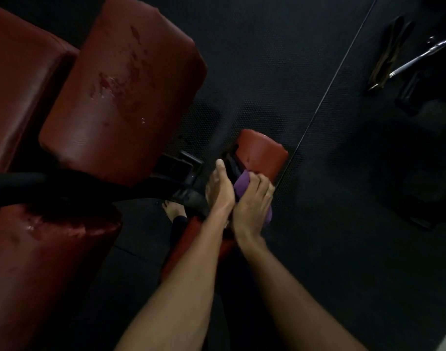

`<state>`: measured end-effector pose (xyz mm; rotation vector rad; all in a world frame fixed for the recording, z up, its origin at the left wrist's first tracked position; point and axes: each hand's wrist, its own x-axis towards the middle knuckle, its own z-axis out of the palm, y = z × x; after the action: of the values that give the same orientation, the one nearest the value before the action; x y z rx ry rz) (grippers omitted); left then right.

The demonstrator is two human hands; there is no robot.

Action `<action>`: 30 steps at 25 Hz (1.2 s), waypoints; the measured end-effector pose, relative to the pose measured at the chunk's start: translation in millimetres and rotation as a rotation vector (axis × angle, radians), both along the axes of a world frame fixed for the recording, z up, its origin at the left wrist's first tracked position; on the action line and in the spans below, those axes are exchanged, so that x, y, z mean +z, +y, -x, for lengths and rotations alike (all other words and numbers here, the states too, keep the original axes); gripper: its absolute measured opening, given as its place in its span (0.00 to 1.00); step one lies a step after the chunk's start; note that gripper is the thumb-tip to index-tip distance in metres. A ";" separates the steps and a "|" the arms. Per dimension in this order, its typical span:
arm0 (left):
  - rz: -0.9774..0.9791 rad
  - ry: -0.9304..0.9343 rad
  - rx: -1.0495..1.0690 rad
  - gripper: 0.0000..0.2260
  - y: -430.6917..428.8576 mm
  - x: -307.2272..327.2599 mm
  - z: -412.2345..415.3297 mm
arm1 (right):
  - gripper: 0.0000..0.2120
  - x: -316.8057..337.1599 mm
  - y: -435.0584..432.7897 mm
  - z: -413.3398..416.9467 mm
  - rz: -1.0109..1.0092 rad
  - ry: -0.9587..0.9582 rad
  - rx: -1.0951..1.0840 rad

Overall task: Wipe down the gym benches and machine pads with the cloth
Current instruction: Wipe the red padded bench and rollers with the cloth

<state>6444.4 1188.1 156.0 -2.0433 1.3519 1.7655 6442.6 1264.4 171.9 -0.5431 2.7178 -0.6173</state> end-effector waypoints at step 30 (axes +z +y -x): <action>-0.236 0.072 0.120 0.56 -11.2 -63.8 -8.7 | 0.31 11.5 27.7 -8.0 0.030 -0.077 -0.034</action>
<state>6453.2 1176.9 92.3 -1.9860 0.9990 1.9599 6450.6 1292.1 183.4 -0.4715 2.6538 -0.6750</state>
